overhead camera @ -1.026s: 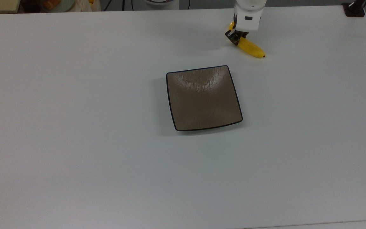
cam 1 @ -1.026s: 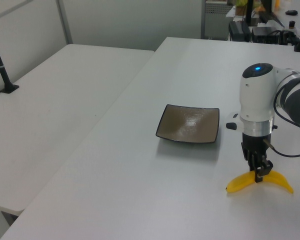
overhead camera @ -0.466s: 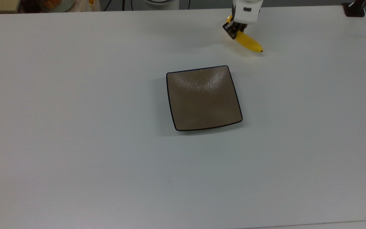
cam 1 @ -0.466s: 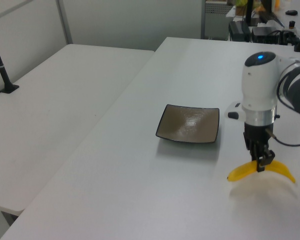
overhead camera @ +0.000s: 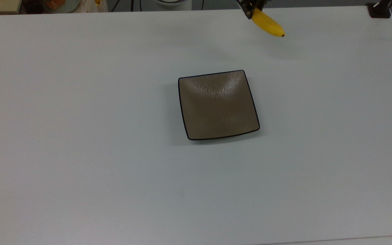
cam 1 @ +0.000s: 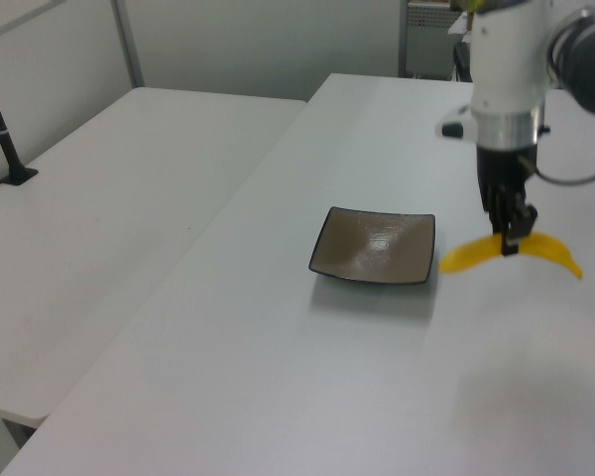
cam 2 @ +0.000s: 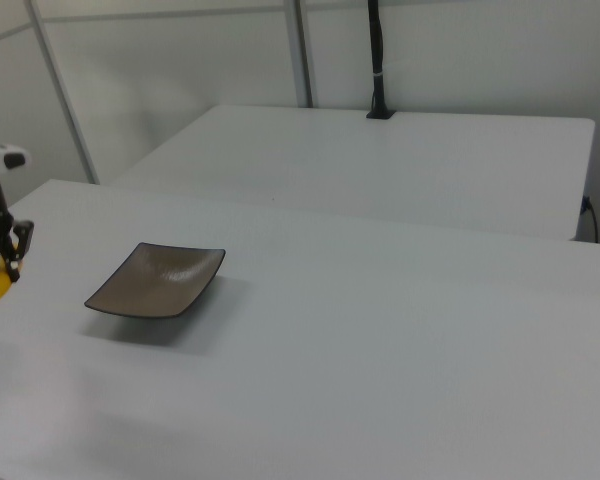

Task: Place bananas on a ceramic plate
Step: 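Lift the grasped banana up off the table, then carry the banana over the brown plate and lower it onto it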

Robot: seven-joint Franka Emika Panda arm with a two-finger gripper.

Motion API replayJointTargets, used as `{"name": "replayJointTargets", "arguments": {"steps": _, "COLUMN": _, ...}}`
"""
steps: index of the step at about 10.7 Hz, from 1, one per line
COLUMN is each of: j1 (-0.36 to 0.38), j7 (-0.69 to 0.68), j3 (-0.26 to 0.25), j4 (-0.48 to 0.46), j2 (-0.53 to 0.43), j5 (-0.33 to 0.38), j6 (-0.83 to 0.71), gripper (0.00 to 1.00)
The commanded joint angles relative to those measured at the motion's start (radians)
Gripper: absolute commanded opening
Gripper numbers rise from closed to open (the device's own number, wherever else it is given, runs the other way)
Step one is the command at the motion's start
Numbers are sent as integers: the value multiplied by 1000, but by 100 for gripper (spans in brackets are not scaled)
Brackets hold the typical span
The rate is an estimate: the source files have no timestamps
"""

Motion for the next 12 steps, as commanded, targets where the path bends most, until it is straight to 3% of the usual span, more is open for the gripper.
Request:
{"name": "replayJointTargets", "arguments": {"steps": 1, "j1": -35, "j7": -2, "j3": -51, "j4": 160, "j2": 15, "j5": -17, "j6": -132, "gripper": 0}}
{"name": "replayJointTargets", "arguments": {"steps": 6, "j1": -35, "j7": 3, "j3": -220, "j4": 255, "j2": 85, "j5": 15, "j6": -94, "gripper": 0}}
{"name": "replayJointTargets", "arguments": {"steps": 9, "j1": -35, "j7": 0, "j3": -307, "j4": 258, "j2": 156, "j5": 133, "j6": 66, "gripper": 0}}
{"name": "replayJointTargets", "arguments": {"steps": 11, "j1": -36, "j7": 3, "j3": -320, "j4": 249, "j2": 214, "j5": 164, "j6": 170, "gripper": 0}}
{"name": "replayJointTargets", "arguments": {"steps": 12, "j1": -36, "j7": 2, "j3": -338, "j4": 248, "j2": 243, "j5": 213, "j6": 222, "gripper": 0}}
